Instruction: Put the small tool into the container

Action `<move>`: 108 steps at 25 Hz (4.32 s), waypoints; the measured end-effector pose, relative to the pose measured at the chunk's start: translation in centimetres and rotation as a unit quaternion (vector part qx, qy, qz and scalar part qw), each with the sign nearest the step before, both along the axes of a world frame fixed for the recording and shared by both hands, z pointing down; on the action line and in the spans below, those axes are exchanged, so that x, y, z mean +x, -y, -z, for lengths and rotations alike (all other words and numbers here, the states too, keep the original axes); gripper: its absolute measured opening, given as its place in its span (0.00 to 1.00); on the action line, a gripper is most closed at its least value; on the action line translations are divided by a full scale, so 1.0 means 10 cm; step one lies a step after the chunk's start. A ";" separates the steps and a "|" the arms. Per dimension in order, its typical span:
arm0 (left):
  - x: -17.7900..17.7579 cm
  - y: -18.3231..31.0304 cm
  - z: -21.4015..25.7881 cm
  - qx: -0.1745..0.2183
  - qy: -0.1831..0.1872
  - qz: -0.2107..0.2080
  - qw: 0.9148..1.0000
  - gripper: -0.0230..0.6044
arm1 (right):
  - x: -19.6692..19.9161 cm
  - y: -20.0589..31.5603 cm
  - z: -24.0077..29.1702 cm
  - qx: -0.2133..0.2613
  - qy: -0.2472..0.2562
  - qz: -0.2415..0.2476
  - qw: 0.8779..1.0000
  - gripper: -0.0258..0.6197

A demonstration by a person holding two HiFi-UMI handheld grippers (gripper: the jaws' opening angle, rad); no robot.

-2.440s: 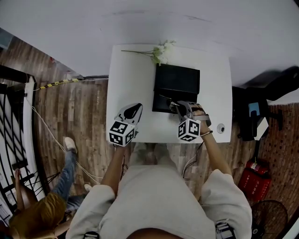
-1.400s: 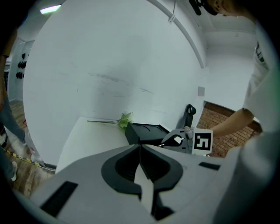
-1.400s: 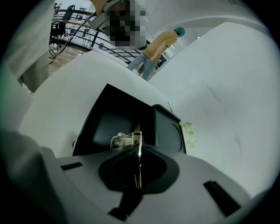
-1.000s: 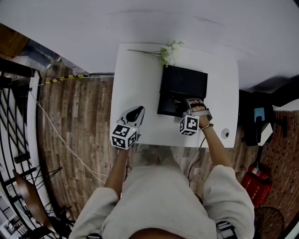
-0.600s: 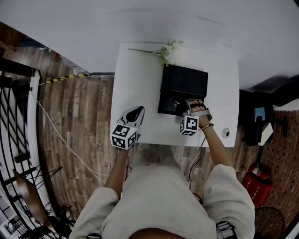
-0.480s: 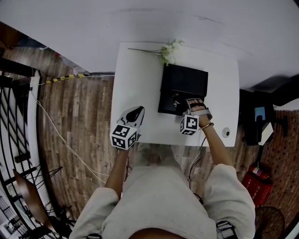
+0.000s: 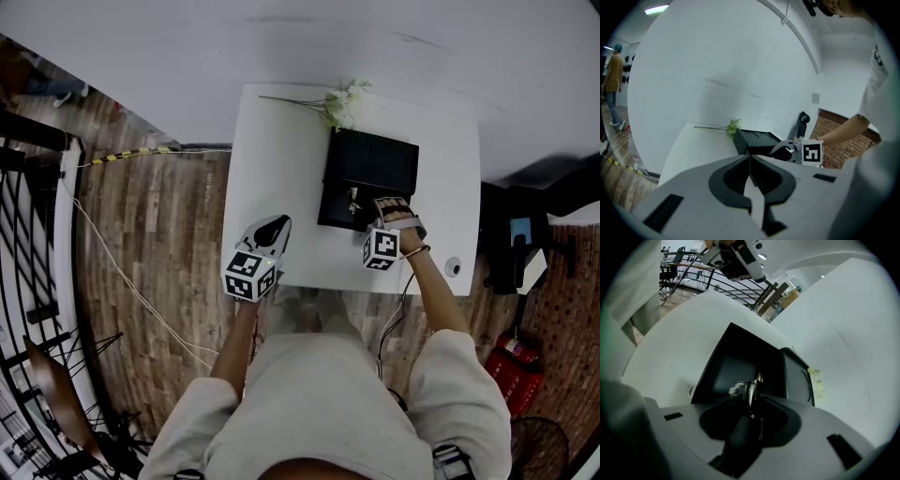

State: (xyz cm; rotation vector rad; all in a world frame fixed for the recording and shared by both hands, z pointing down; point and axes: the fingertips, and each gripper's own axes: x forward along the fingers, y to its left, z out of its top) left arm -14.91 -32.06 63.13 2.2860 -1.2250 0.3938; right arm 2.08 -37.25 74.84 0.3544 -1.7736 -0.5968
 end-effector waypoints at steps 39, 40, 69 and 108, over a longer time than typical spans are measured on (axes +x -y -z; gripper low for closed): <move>0.27 -0.19 0.16 0.019 0.001 -0.027 0.999 0.06 | 0.22 -0.30 0.51 0.033 0.061 -0.077 0.995 0.07; 0.29 -0.19 0.17 0.020 0.001 -0.028 0.999 0.06 | 0.25 -0.31 0.53 0.033 0.066 -0.083 0.994 0.06; 0.51 -0.20 0.46 0.051 0.005 -0.044 0.998 0.06 | 0.53 -0.68 1.43 -0.048 0.461 -0.386 0.798 0.04; 0.56 0.19 1.24 0.140 0.007 -0.040 0.989 0.06 | 0.69 -0.44 2.38 0.048 0.516 -0.358 0.776 0.04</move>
